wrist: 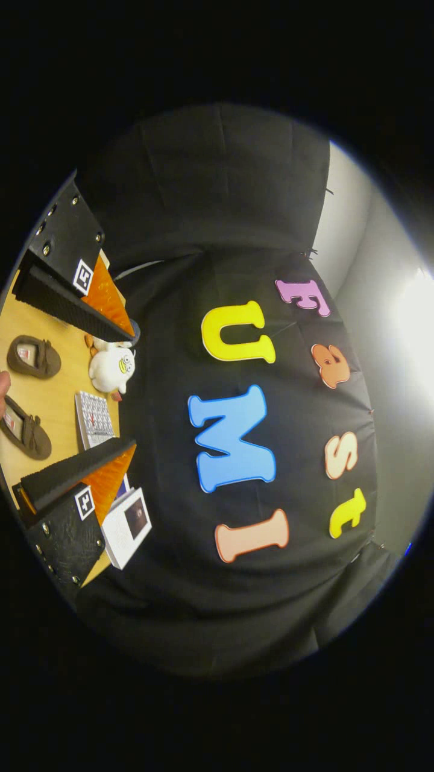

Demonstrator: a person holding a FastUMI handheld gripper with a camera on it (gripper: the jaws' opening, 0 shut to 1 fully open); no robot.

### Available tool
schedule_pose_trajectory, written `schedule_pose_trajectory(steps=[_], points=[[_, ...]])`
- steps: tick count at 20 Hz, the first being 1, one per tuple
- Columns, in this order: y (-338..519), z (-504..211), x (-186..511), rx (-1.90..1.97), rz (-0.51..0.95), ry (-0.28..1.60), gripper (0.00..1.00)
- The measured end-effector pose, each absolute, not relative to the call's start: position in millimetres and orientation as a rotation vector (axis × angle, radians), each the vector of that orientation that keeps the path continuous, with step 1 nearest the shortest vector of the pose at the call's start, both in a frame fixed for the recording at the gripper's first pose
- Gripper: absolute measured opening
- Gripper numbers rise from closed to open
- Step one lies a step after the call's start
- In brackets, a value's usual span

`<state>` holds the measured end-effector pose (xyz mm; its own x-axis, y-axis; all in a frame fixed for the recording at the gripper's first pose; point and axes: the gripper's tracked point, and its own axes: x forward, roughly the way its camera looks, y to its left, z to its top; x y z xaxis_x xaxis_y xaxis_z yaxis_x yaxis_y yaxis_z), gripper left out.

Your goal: Open the storage box then place both shoes into the box .Put the left shoe in first, then the right shoe, with the right side of both shoes facing outward in a uniform manner.

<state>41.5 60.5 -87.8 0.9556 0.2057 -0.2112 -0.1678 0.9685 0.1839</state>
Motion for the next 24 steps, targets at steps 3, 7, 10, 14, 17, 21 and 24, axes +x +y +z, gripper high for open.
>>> schedule_pose_trajectory(steps=[3, 7, 10, 14, 17, 21, 24], points=[[80.8, -117.7, 57.1, 0.255, 0.241, 0.312, 0.99], [110.4, -157.3, 70.0, 0.38, 0.299, 0.416, 0.99], [153.1, -182.8, 66.3, 0.472, 0.399, 0.505, 0.97], [209.6, -221.0, 57.3, 0.557, 0.523, 0.64, 0.97], [246.2, -242.6, 52.8, 0.604, 0.593, 0.72, 0.97], [282.2, -273.4, 47.9, 0.697, 0.644, 0.83, 0.97], [301.6, -299.4, 49.9, 0.759, 0.656, 0.906, 0.97]])
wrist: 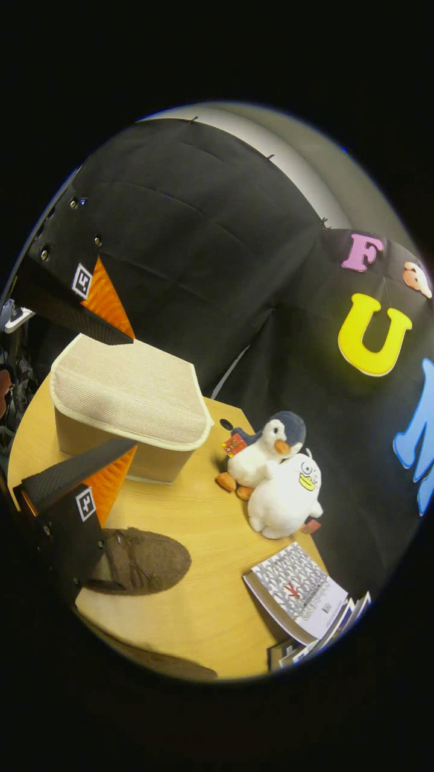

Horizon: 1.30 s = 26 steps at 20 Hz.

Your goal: Open the storage box then place both shoes into the box .Put the left shoe in first, then the right shoe, with the right side of both shoes facing outward in a uniform manner.

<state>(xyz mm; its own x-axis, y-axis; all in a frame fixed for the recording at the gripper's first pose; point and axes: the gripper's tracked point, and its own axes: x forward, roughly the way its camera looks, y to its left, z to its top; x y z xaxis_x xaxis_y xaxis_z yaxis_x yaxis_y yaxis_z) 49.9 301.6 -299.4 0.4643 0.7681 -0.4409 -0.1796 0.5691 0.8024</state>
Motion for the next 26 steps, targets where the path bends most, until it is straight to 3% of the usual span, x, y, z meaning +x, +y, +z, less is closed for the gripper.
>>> schedule_pose_trajectory(steps=[12, 17, 18, 19, 21, 26], points=[[333.2, -356.4, 48.3, 0.974, 0.663, 1.084, 0.95], [337.6, -340.4, 53.6, 1.062, 0.688, 1.102, 0.77], [340.6, -339.6, 52.1, 1.071, 0.702, 1.109, 0.62], [338.0, -344.2, 51.1, 1.062, 0.681, 1.119, 0.62], [335.5, -339.5, 55.7, 1.107, 0.684, 1.124, 0.21], [335.1, -306.2, 52.9, 1.163, 0.793, 1.078, 0.2]])
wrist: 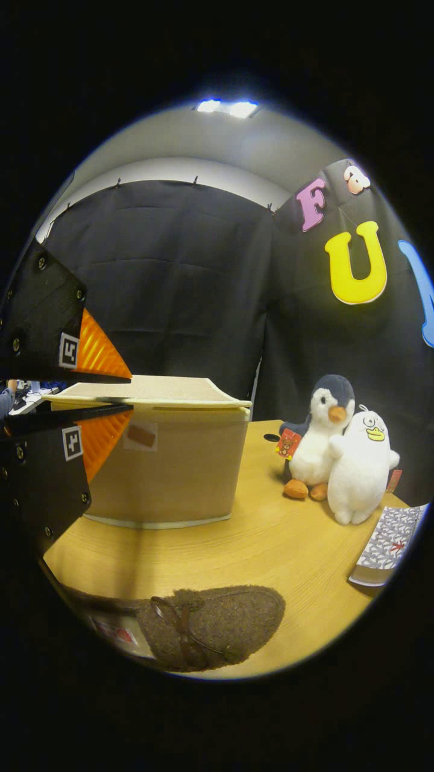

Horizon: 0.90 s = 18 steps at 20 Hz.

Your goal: Open the storage box then place both shoes into the box .Put the left shoe in first, then the right shoe, with the right side of both shoes facing outward in a uniform manner.

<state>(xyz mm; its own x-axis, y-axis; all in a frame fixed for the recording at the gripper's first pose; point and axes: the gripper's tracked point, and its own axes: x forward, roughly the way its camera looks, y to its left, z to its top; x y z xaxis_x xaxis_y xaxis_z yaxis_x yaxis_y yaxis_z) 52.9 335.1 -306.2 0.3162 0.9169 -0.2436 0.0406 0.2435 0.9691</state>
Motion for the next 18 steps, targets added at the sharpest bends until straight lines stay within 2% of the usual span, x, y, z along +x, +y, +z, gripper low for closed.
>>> schedule_pose_trajectory(steps=[5, 6, 7, 8, 13, 18], points=[[341.9, -319.7, 43.3, 1.07, 0.811, 1.122, 0.2], [354.9, -336.4, 44.6, 1.04, 0.768, 1.134, 0.21], [327.7, -326.5, 55.5, 1.077, 0.746, 1.134, 0.12], [345.5, -330.1, 52.7, 1.095, 0.744, 1.136, 0.03], [344.9, -301.1, 52.1, 1.1, 0.744, 1.107, 0.02], [370.8, -234.0, 50.3, 1.01, 0.731, 1.031, 0.02]])
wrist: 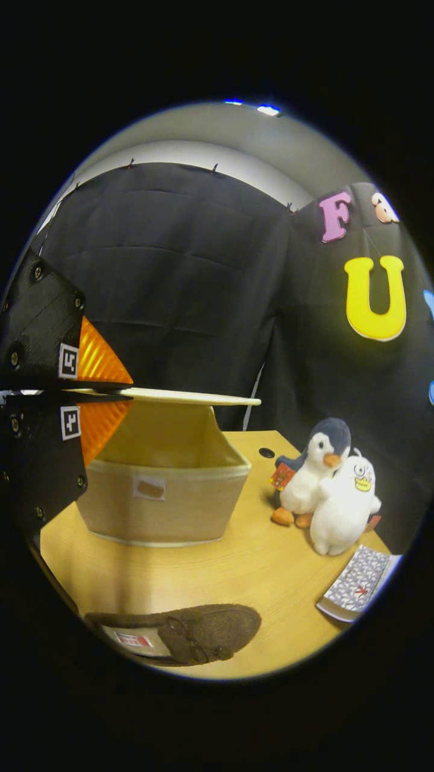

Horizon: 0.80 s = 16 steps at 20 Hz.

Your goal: Open the storage box then place both shoes into the box .Put the left shoe in first, then the right shoe, with the right side of both shoes facing outward in a uniform manner.

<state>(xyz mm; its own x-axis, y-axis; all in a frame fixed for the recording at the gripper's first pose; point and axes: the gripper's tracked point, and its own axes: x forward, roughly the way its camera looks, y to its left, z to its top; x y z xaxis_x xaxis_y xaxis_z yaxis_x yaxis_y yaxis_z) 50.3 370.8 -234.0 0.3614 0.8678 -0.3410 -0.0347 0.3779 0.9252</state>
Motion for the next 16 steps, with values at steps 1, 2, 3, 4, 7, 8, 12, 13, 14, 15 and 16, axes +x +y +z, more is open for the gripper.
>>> schedule_pose_trajectory(steps=[1, 2, 3, 4, 7, 8, 12, 13, 14, 15, 16], points=[[379.5, -221.1, 52.6, 0.977, 0.724, 1.006, 0.03], [389.6, -209.3, 53.9, 0.948, 0.717, 0.981, 0.03], [402.3, -198.0, 54.8, 0.917, 0.726, 0.957, 0.03], [414.6, -187.8, 54.0, 0.884, 0.736, 0.933, 0.03], [459.8, -167.8, 54.4, 0.831, 0.78, 0.901, 0.03], [475.5, -162.1, 55.8, 0.831, 0.793, 0.901, 0.03], [536.8, -152.2, 67.5, 0.817, 0.813, 0.916, 0.03], [552.7, -153.3, 70.8, 0.805, 0.813, 0.916, 0.03], [569.0, -157.0, 69.9, 0.799, 0.812, 0.925, 0.03], [585.8, -161.7, 68.7, 0.799, 0.812, 0.936, 0.03], [601.3, -165.9, 68.9, 0.792, 0.804, 0.946, 0.03]])
